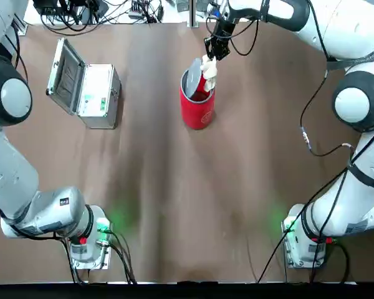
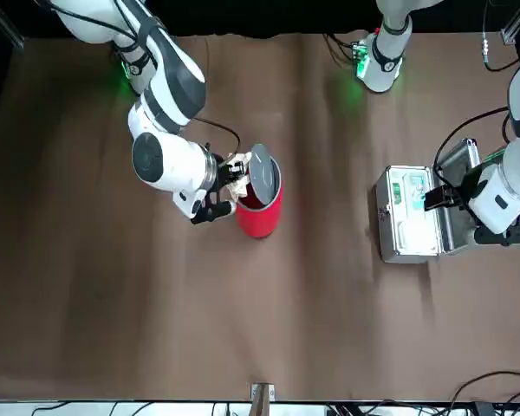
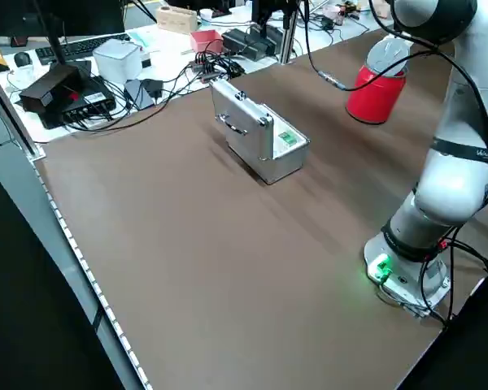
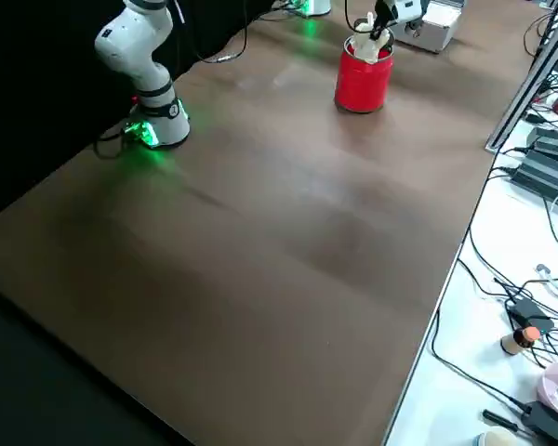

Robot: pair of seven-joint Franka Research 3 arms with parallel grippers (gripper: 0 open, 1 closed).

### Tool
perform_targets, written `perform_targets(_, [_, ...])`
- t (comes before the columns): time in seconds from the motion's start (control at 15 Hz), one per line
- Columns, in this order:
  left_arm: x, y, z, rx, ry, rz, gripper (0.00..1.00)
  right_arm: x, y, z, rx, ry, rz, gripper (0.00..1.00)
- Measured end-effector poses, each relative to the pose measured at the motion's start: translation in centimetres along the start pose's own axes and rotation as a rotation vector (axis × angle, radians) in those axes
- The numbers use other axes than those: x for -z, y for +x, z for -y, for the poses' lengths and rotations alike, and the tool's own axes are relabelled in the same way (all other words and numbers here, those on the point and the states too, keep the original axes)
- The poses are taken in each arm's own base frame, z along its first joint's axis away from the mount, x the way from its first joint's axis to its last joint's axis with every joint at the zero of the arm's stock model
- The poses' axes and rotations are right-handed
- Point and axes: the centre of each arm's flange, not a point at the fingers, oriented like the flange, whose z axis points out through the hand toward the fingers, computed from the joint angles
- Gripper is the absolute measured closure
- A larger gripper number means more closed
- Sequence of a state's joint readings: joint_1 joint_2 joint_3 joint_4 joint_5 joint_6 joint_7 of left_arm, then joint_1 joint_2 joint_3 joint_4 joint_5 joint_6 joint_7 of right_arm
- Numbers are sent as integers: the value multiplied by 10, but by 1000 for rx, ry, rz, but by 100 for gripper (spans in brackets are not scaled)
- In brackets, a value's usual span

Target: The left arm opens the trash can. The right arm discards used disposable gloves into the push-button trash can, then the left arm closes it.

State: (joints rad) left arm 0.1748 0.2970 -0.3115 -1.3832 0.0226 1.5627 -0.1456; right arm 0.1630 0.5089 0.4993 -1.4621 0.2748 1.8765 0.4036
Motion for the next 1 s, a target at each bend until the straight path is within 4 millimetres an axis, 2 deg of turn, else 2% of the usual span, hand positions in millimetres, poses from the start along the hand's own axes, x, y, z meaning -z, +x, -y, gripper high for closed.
perform_targets(0.2, [13, 2, 2, 12, -33, -38, 0, 1, 1, -1, -7, 2, -5, 98])
perform_targets(0.27, [28, 6, 11, 34, -79, -82, 0, 2, 1, -1, -9, 2, -6, 98])
perform_targets(0.4, [35, 6, 20, 32, -101, -97, 0, 2, 2, -1, -11, 3, -7, 98])
perform_targets(0.73, [38, 2, 6, 0, -104, -90, 0, 12, 3, 2, -32, 62, -1, 98])
perform_targets(1.0, [36, 4, 8, 0, -78, -95, 0, 13, 3, 0, -35, 61, 5, 98])
